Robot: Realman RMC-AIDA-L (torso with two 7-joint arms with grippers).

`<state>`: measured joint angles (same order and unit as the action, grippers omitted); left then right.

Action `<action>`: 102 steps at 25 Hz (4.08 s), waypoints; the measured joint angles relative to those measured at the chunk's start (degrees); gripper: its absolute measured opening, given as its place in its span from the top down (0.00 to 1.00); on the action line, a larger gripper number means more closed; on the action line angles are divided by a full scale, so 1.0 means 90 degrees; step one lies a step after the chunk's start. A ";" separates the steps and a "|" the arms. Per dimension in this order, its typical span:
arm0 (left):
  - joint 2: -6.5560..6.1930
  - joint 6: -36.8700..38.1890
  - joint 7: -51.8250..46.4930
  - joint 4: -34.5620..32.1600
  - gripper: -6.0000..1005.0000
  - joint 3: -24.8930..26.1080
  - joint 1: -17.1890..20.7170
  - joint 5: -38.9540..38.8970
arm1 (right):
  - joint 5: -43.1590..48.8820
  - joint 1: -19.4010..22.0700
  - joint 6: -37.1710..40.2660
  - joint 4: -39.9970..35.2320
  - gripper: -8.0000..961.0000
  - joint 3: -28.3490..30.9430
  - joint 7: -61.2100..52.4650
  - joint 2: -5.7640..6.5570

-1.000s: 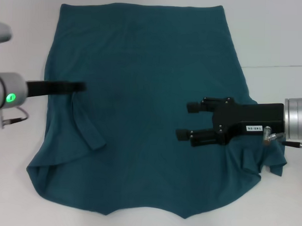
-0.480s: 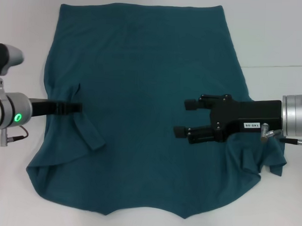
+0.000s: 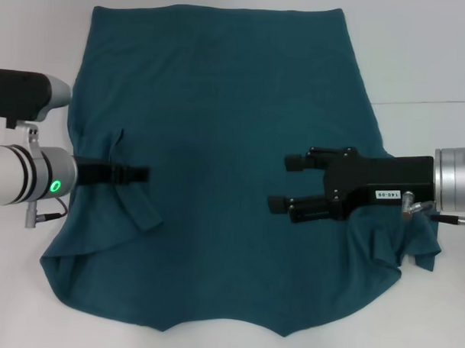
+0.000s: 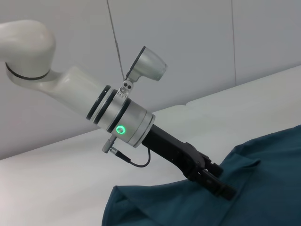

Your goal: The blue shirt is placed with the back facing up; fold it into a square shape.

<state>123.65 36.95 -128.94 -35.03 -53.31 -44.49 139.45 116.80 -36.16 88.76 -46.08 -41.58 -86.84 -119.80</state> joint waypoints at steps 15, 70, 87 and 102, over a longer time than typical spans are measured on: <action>-0.0003 -0.0065 -0.0050 0.0457 0.07 -0.0064 -0.0235 -0.0003 | 0.0001 -0.0010 0.0001 0.0093 0.07 0.0000 0.0027 -0.0009; -0.0341 0.6818 0.2561 -0.3147 0.07 0.2660 0.2562 -0.1456 | 0.3863 -0.1369 0.1146 -0.3908 0.08 -0.1352 -0.5547 -0.0054; -0.0224 0.6678 0.3072 -0.3124 0.07 0.2476 0.2638 -0.1309 | 0.5511 -0.0805 0.1565 -0.3919 0.08 -0.1372 -0.7186 0.0019; -0.0243 0.6439 0.3054 -0.3107 0.07 0.2325 0.2445 -0.1148 | 0.5693 -0.0024 0.1521 -0.3721 0.08 -0.1830 -0.6981 0.0212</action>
<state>121.46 94.90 -101.46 -62.99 -32.38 -22.49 129.12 168.04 -36.38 102.45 -79.57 -58.05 -149.66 -117.89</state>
